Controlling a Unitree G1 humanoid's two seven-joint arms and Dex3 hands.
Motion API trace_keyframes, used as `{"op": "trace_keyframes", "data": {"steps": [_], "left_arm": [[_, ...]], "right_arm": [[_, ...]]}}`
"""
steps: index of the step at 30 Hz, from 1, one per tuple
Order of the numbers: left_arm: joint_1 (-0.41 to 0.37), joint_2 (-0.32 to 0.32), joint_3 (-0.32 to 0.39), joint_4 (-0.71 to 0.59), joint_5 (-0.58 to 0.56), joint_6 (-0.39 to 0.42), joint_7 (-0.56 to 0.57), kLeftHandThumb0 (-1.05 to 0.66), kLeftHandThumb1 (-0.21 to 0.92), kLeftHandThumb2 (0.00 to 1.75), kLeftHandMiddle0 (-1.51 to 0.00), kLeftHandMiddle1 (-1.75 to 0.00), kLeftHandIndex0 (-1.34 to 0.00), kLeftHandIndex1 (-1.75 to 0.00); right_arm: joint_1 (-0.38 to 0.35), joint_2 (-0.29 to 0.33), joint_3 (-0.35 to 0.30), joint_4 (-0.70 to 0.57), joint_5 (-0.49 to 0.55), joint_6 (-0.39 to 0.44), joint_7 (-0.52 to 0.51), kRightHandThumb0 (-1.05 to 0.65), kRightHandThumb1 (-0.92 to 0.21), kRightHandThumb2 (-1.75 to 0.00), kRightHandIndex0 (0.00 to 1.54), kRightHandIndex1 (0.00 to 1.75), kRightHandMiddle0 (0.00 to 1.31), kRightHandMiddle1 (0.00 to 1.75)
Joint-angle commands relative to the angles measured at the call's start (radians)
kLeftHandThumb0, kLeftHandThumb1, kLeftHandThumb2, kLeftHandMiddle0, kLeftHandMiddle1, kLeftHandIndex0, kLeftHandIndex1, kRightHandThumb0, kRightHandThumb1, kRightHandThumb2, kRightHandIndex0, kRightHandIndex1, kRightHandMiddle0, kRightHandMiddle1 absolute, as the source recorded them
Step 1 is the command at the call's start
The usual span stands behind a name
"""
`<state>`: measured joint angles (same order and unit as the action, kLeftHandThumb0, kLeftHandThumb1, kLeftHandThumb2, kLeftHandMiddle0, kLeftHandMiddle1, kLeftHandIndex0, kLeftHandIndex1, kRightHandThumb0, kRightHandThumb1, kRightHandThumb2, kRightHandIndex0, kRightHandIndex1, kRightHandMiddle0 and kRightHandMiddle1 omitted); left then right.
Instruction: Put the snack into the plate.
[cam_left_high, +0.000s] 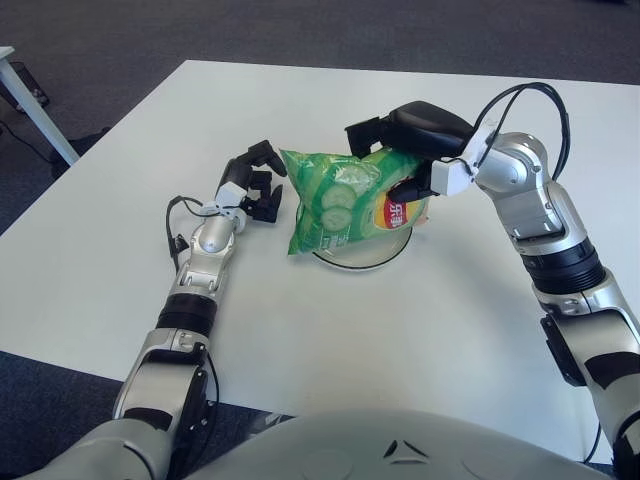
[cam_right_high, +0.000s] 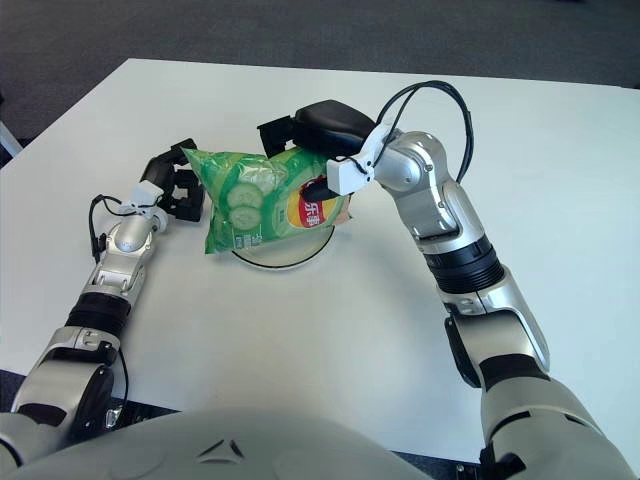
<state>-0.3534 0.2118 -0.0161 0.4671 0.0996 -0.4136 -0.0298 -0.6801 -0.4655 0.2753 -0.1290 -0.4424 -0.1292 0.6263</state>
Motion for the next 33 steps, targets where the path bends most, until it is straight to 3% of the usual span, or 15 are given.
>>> {"op": "trace_keyframes", "data": {"steps": [1, 3, 8, 11, 12, 13, 15, 18, 24, 33], "left_arm": [[0.075, -0.038, -0.01, 0.025, -0.014, 0.014, -0.012, -0.56, 0.14, 1.54, -1.31, -1.75, -0.76, -1.75], [0.075, -0.038, -0.01, 0.025, -0.017, 0.013, -0.014, -0.56, 0.14, 1.54, -1.31, -1.75, -0.76, -1.75], [0.081, -0.037, -0.012, 0.015, -0.017, 0.019, -0.014, -0.56, 0.14, 1.54, -1.31, -1.75, -0.76, -1.75], [0.081, -0.036, -0.01, 0.015, -0.024, 0.025, -0.02, -0.56, 0.14, 1.54, -1.31, -1.75, -0.76, -1.75], [0.079, -0.036, -0.009, 0.017, -0.026, 0.026, -0.023, -0.56, 0.14, 1.53, -1.31, -1.75, -0.76, -1.75], [0.078, -0.036, -0.009, 0.02, -0.028, 0.024, -0.025, -0.56, 0.14, 1.53, -1.31, -1.75, -0.76, -1.75], [0.078, -0.036, -0.008, 0.023, -0.031, 0.023, -0.029, -0.56, 0.14, 1.53, -1.3, -1.75, -0.76, -1.75], [0.077, -0.036, -0.007, 0.023, -0.033, 0.026, -0.033, -0.56, 0.14, 1.53, -1.3, -1.75, -0.76, -1.75], [0.078, -0.034, -0.006, 0.019, -0.031, 0.029, -0.033, -0.55, 0.15, 1.53, -1.29, -1.75, -0.76, -1.75], [0.081, -0.03, -0.01, 0.009, -0.007, 0.019, -0.013, -0.56, 0.14, 1.53, -1.29, -1.75, -0.76, -1.75]], "right_arm": [[0.005, -0.019, 0.008, -0.006, 0.006, -0.011, 0.015, -0.22, -0.31, -1.2, 0.56, 1.75, 0.66, 1.49], [0.009, -0.022, 0.01, 0.001, 0.003, -0.021, 0.011, -0.35, -0.4, -1.1, 0.44, 1.75, 0.61, 1.56], [0.004, -0.033, 0.019, 0.01, -0.005, -0.025, 0.021, -0.41, -0.49, -1.0, 0.16, 1.73, 0.55, 1.61], [-0.003, -0.042, 0.024, 0.018, -0.002, -0.033, 0.035, -0.6, -0.41, -0.96, 0.09, 1.53, 0.22, 1.62], [-0.009, -0.049, 0.028, 0.027, 0.0, -0.044, 0.043, -0.72, -0.45, -0.89, 0.05, 1.29, 0.02, 1.45], [-0.015, -0.056, 0.032, 0.032, -0.001, -0.055, 0.051, -0.72, -0.45, -0.89, 0.05, 1.28, 0.02, 1.44], [-0.022, -0.065, 0.036, 0.038, -0.006, -0.07, 0.058, -0.76, -0.52, -0.82, 0.02, 1.0, 0.01, 1.26], [-0.033, -0.074, 0.036, 0.044, -0.011, -0.085, 0.063, -0.78, -0.57, -0.77, 0.01, 0.81, 0.0, 1.12], [-0.048, -0.09, 0.035, 0.061, -0.029, -0.122, 0.054, -0.8, -0.64, -0.68, 0.0, 0.55, 0.0, 0.9], [-0.068, -0.102, 0.026, 0.108, -0.027, -0.172, 0.034, -0.8, -0.63, -0.66, 0.0, 0.24, 0.0, 0.56]]}}
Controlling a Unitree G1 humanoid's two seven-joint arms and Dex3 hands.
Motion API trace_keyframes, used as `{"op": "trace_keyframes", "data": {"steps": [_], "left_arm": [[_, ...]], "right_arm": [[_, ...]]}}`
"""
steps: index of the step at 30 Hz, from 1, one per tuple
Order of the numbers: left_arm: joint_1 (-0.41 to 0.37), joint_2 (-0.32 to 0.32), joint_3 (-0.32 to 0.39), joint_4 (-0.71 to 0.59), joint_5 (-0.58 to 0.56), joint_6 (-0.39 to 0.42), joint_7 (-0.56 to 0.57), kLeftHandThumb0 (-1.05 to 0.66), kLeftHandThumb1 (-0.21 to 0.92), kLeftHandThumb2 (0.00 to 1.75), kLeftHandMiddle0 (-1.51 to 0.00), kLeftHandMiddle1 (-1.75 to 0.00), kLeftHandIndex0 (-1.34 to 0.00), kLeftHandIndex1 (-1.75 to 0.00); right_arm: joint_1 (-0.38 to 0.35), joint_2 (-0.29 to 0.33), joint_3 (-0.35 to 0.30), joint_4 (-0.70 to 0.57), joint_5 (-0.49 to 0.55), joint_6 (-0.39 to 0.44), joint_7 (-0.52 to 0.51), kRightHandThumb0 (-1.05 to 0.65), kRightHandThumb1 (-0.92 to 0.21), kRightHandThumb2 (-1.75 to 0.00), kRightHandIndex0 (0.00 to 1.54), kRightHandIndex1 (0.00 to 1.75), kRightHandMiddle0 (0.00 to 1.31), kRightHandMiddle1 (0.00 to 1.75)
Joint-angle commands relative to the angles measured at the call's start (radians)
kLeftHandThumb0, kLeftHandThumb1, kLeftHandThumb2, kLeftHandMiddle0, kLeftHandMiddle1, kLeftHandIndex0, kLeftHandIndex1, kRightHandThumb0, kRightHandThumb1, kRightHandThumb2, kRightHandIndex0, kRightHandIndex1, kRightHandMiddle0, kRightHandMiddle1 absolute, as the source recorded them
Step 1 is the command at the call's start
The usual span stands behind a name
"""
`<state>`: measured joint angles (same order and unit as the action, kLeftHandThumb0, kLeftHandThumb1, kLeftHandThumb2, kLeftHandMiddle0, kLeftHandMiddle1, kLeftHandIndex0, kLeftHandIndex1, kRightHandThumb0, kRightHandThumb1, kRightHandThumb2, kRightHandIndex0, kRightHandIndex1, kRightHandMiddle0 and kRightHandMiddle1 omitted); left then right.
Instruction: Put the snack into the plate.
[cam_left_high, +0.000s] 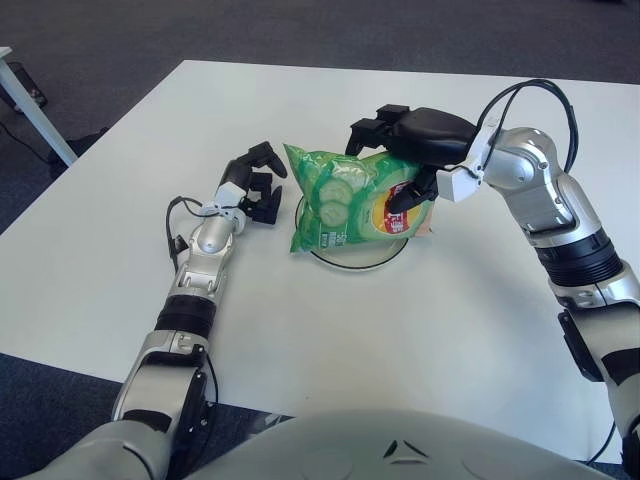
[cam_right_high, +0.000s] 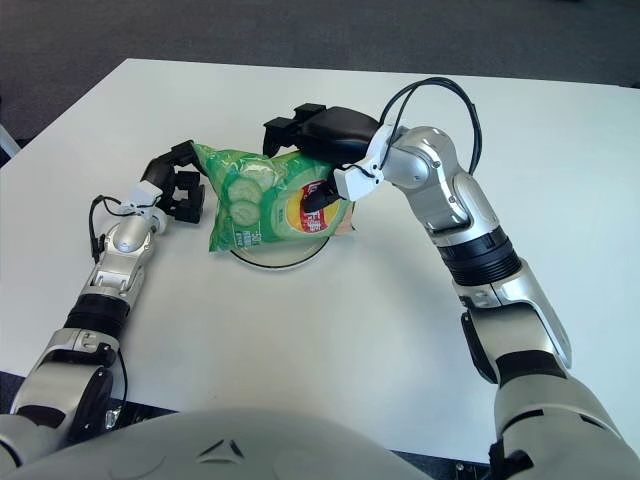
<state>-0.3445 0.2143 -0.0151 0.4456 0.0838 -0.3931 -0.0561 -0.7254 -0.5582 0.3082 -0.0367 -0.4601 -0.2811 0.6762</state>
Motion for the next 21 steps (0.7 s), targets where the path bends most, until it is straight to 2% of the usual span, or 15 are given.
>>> {"op": "trace_keyframes", "data": {"steps": [1, 7, 12, 16, 21], "left_arm": [[0.073, -0.031, -0.012, 0.029, 0.011, 0.0, 0.012, -0.56, 0.14, 1.53, -1.29, -1.75, -0.76, -1.75], [0.072, -0.028, -0.011, 0.038, 0.008, -0.012, 0.006, -0.55, 0.15, 1.53, -1.3, -1.75, -0.76, -1.75], [0.069, -0.028, -0.01, 0.043, 0.008, -0.017, 0.009, -0.55, 0.15, 1.52, -1.3, -1.75, -0.76, -1.75], [0.068, -0.029, -0.009, 0.048, 0.009, -0.023, 0.011, -0.55, 0.15, 1.53, -1.29, -1.75, -0.76, -1.75], [0.067, -0.027, -0.009, 0.054, 0.009, -0.031, 0.009, -0.55, 0.15, 1.53, -1.3, -1.75, -0.76, -1.75]], "right_arm": [[-0.026, -0.01, -0.008, 0.019, -0.009, -0.023, -0.018, -0.8, -0.63, -0.66, 0.0, 0.22, 0.0, 0.54], [-0.054, -0.017, -0.015, 0.044, -0.01, -0.041, -0.025, -0.81, -0.61, -0.65, 0.0, 0.1, 0.0, 0.44], [-0.075, -0.03, -0.018, 0.061, -0.024, -0.06, -0.037, -0.84, -0.6, -0.66, 0.0, 0.08, 0.0, 0.41], [-0.097, -0.048, -0.031, 0.103, -0.03, -0.096, -0.066, -0.91, -0.66, -0.63, 0.01, 0.09, 0.0, 0.38], [-0.124, -0.043, -0.037, 0.181, -0.023, -0.156, -0.115, -0.98, -0.75, -0.51, 0.01, 0.11, 0.0, 0.43]]}}
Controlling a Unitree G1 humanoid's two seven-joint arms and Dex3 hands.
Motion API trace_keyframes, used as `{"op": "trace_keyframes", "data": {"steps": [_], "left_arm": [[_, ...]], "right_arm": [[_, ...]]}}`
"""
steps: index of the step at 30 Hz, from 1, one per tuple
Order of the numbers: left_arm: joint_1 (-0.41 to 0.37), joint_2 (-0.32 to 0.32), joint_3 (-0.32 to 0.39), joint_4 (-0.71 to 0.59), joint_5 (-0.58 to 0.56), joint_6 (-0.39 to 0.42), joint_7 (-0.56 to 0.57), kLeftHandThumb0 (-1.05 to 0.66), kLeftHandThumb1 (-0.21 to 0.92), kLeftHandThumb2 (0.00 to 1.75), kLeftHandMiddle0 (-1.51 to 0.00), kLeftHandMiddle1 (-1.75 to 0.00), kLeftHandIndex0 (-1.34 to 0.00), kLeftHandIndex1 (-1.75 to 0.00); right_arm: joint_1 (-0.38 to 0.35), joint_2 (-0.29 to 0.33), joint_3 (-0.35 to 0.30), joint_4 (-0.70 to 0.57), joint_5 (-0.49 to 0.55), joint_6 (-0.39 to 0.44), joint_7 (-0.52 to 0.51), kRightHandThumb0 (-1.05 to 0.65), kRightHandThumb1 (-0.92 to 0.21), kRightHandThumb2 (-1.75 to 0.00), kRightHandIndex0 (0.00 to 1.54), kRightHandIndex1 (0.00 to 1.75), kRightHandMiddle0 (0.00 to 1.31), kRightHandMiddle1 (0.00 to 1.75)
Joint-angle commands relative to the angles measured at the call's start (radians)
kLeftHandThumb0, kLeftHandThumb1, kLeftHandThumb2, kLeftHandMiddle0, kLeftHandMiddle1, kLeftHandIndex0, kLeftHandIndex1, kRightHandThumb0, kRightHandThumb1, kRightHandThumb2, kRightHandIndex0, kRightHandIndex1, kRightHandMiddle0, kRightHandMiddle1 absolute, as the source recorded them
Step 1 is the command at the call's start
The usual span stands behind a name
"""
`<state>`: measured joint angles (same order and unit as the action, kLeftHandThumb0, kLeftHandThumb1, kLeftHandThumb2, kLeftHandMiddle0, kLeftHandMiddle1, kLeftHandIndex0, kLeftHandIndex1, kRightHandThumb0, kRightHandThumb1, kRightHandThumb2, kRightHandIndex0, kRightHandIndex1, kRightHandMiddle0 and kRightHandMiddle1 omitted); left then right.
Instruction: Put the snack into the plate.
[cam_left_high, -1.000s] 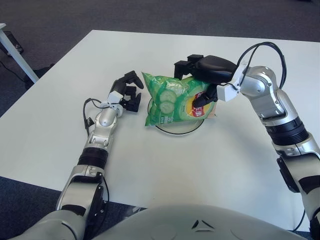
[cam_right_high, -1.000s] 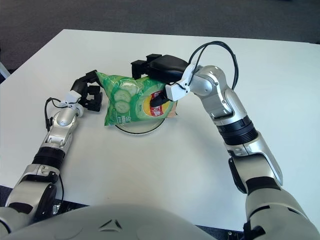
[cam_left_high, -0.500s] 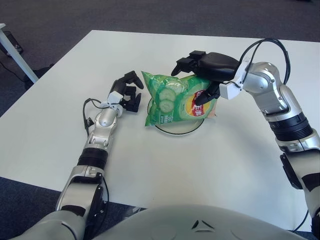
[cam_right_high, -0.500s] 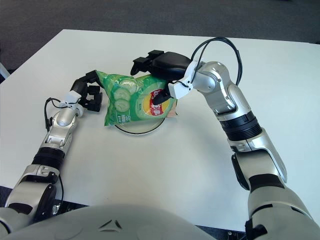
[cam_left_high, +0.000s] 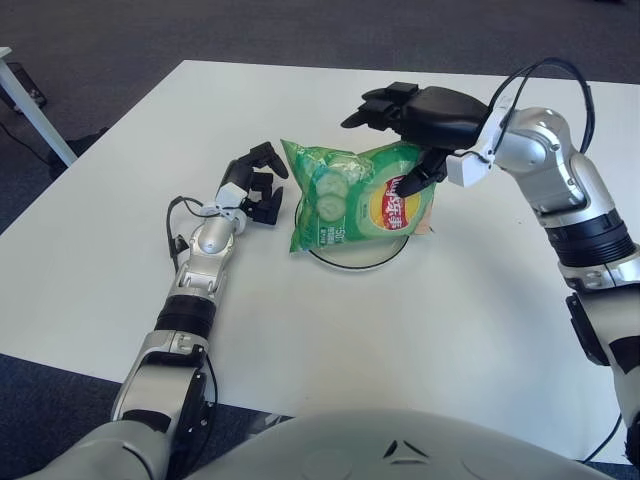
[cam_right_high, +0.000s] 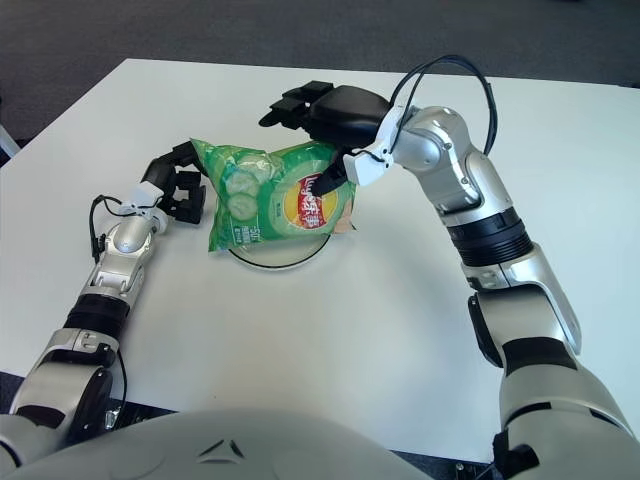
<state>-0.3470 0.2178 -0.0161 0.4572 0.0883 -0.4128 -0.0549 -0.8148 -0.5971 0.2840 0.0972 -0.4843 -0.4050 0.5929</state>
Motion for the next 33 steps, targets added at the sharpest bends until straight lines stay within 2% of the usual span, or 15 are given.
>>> {"op": "trace_keyframes", "data": {"steps": [1, 4, 8, 15, 17, 18, 20, 24, 26, 29, 33], "left_arm": [[0.069, -0.03, -0.008, 0.044, 0.004, -0.012, 0.007, -0.55, 0.15, 1.53, -1.3, -1.75, -0.76, -1.75], [0.069, -0.03, -0.009, 0.046, 0.006, -0.015, 0.009, -0.55, 0.15, 1.53, -1.3, -1.75, -0.76, -1.75], [0.068, -0.029, -0.011, 0.047, 0.01, -0.015, 0.011, -0.55, 0.15, 1.53, -1.3, -1.75, -0.76, -1.75], [0.068, -0.026, -0.014, 0.054, 0.021, -0.024, 0.019, -0.56, 0.14, 1.53, -1.3, -1.75, -0.76, -1.75], [0.068, -0.026, -0.015, 0.055, 0.023, -0.025, 0.022, -0.56, 0.14, 1.53, -1.3, -1.75, -0.76, -1.75], [0.068, -0.026, -0.016, 0.055, 0.023, -0.025, 0.023, -0.56, 0.14, 1.53, -1.3, -1.75, -0.76, -1.75], [0.069, -0.025, -0.017, 0.053, 0.025, -0.026, 0.024, -0.56, 0.14, 1.53, -1.31, -1.75, -0.76, -1.75], [0.072, -0.024, -0.02, 0.05, 0.028, -0.025, 0.027, -0.56, 0.14, 1.53, -1.31, -1.75, -0.76, -1.75], [0.071, -0.023, -0.021, 0.051, 0.028, -0.027, 0.024, -0.56, 0.14, 1.53, -1.31, -1.75, -0.76, -1.75], [0.071, -0.022, -0.021, 0.053, 0.027, -0.031, 0.021, -0.56, 0.14, 1.53, -1.31, -1.75, -0.76, -1.75], [0.072, -0.024, -0.023, 0.054, 0.028, -0.034, 0.022, -0.56, 0.14, 1.53, -1.31, -1.75, -0.76, -1.75]], "right_arm": [[-0.04, -0.003, -0.013, 0.059, 0.003, -0.042, -0.037, -0.99, -0.77, -0.48, 0.01, 0.12, 0.0, 0.44], [-0.078, 0.002, -0.01, 0.108, 0.015, -0.065, -0.035, -1.02, -0.8, -0.43, 0.02, 0.15, 0.0, 0.46], [-0.121, -0.006, -0.006, 0.134, 0.029, -0.057, 0.009, -1.03, -0.84, -0.37, 0.02, 0.21, 0.0, 0.44], [-0.141, -0.002, -0.015, 0.139, 0.013, -0.026, 0.002, -1.01, -0.87, -0.32, 0.01, 0.34, 0.0, 0.41], [-0.146, -0.002, -0.017, 0.141, 0.007, -0.018, -0.005, -1.02, -0.88, -0.3, 0.0, 0.53, 0.0, 0.43], [-0.158, -0.004, -0.021, 0.148, 0.001, -0.016, -0.013, -1.02, -0.89, -0.3, 0.0, 0.55, 0.0, 0.43], [-0.199, -0.009, -0.029, 0.168, -0.006, -0.02, -0.028, -1.04, -0.9, -0.29, 0.0, 0.85, 0.0, 0.47], [-0.259, -0.025, -0.019, 0.21, -0.06, -0.052, -0.07, -1.04, -0.92, -0.32, 0.0, 1.12, 0.0, 0.52], [-0.282, -0.04, -0.006, 0.218, -0.085, -0.039, -0.051, -1.05, -0.92, -0.33, 0.01, 1.31, 0.0, 0.56], [-0.302, -0.053, 0.004, 0.217, -0.098, -0.003, -0.005, -1.05, -0.92, -0.35, 0.04, 1.4, 0.0, 0.63], [-0.315, -0.056, 0.011, 0.214, -0.075, 0.043, 0.071, -1.05, -0.92, -0.38, 0.04, 1.38, 0.0, 0.68]]}}
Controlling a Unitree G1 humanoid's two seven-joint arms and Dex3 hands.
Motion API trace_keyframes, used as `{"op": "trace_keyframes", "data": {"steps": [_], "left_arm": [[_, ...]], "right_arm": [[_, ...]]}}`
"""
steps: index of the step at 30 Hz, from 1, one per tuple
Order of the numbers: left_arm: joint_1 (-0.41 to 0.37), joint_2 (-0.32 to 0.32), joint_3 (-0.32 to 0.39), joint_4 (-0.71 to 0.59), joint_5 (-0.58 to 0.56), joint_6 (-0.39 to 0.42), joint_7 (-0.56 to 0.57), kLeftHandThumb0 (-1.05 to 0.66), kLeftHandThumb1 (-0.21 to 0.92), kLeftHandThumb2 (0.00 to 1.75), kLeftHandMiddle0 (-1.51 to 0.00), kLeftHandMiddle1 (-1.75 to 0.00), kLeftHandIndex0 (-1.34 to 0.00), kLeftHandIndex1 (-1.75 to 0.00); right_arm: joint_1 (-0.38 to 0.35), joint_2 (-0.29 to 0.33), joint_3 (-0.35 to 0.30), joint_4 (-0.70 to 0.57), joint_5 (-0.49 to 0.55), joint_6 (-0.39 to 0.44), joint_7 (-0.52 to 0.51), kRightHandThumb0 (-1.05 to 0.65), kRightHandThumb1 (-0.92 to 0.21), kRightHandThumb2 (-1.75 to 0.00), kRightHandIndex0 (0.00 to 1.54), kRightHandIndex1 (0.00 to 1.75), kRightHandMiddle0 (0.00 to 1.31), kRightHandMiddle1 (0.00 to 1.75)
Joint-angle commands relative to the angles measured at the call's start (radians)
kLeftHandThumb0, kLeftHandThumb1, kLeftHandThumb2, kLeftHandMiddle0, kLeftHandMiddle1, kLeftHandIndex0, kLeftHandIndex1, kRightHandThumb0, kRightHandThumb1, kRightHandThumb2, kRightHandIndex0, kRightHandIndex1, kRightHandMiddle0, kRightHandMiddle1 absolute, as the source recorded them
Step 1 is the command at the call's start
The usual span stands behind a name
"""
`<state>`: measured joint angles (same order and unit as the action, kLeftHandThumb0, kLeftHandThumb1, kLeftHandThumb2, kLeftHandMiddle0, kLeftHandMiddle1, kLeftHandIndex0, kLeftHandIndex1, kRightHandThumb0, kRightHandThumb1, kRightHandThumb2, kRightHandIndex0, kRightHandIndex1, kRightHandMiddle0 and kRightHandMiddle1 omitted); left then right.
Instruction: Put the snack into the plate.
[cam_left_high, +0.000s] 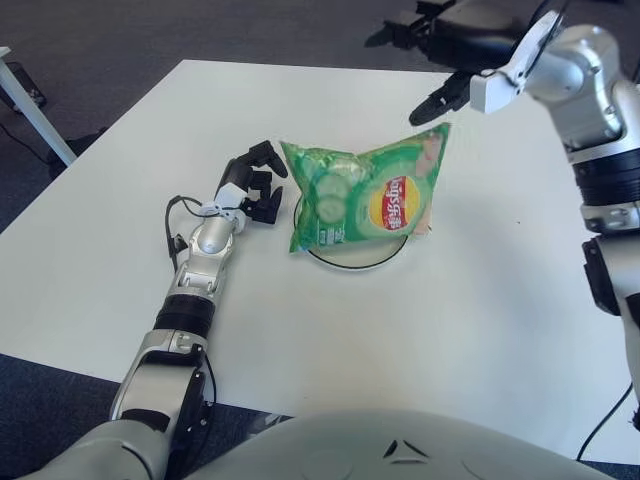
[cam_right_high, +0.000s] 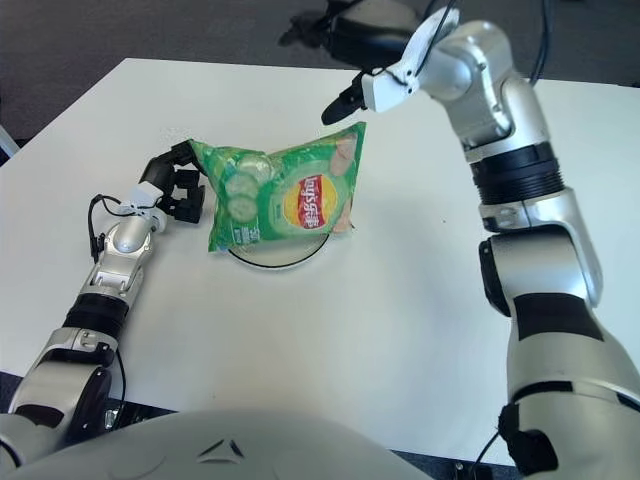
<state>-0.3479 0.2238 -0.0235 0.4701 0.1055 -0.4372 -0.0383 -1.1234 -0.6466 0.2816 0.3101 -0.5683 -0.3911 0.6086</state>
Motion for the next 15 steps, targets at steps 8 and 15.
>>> {"op": "trace_keyframes", "data": {"steps": [8, 15], "left_arm": [[0.071, -0.032, -0.013, 0.049, 0.005, -0.02, 0.002, -0.56, 0.14, 1.53, -1.32, -1.75, -0.76, -1.75], [0.07, -0.029, -0.012, 0.052, 0.001, -0.026, -0.005, -0.56, 0.14, 1.53, -1.32, -1.75, -0.76, -1.75]], "right_arm": [[-0.04, -0.023, 0.025, -0.032, 0.041, 0.191, 0.273, -1.05, -0.92, -0.56, 0.02, 1.0, 0.0, 0.82], [-0.006, 0.04, -0.042, -0.094, -0.022, 0.296, 0.061, -1.02, -0.92, -0.58, 0.0, 0.73, 0.0, 0.76]]}}
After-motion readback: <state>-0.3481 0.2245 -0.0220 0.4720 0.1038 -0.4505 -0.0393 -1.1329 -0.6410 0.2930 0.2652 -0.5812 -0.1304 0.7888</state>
